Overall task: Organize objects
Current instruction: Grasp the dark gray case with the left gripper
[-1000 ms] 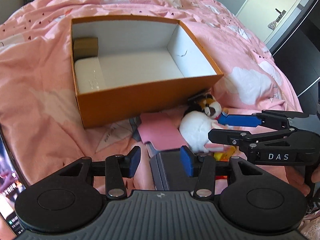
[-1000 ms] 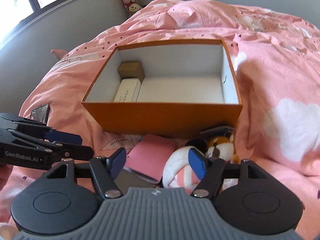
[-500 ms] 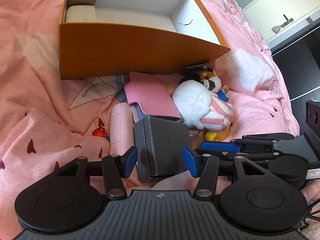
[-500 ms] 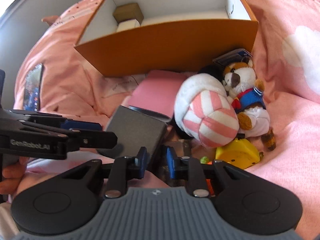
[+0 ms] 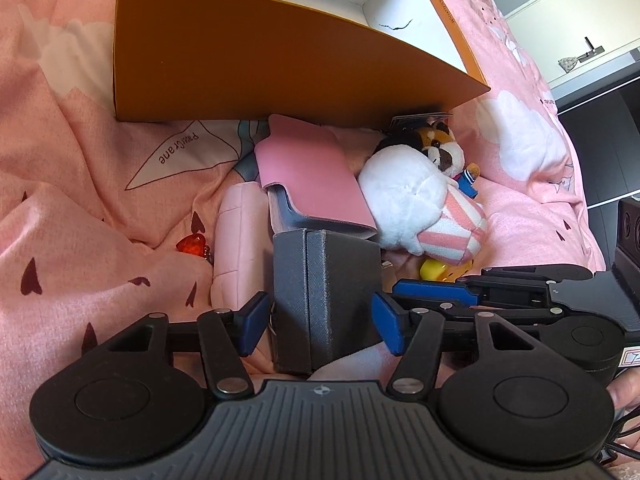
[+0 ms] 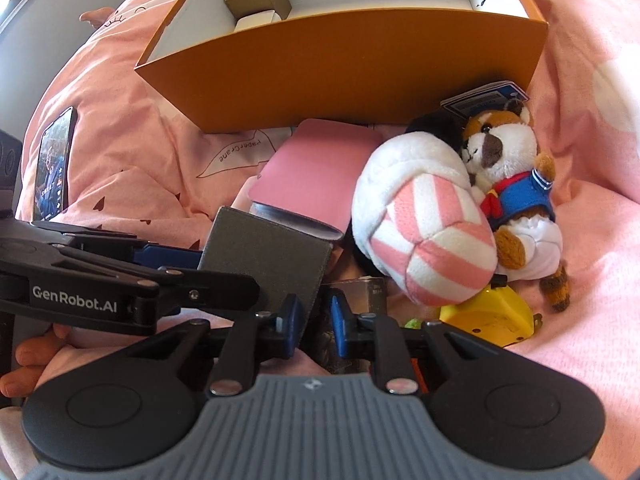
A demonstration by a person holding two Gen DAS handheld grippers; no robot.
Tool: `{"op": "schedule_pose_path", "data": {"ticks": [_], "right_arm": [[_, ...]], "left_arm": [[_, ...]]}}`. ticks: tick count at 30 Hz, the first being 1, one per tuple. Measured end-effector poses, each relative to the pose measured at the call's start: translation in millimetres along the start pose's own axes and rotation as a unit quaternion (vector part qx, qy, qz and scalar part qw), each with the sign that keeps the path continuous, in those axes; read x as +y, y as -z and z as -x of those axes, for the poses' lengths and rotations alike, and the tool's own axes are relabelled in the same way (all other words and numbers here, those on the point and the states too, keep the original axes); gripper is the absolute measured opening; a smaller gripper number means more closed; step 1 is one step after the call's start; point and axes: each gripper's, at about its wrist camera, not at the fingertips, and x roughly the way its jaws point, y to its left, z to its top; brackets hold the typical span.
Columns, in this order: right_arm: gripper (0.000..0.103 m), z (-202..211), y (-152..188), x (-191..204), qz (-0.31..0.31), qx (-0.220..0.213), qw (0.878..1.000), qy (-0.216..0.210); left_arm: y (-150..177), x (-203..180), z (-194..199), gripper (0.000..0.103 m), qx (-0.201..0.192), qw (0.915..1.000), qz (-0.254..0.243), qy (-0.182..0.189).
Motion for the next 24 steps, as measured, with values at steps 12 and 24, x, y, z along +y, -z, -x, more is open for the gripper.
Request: {"op": "schedule_pose_path", "data": {"ticks": [12,24], "right_arm": [[0.019,1.9,-4.5,3.5,0.0,-0.009,1.0,-0.027],[0.02,1.2,4.0,-7.5,-0.014,0.006,1.0,0.018]], "left_arm": [[0.9,-2.0,5.7,0.046,-0.017,0.9996,0.002,0.024],[3.8,-18.1,-2.0,0.038,-0.011,0.9992,-0.015,0.035]]}}
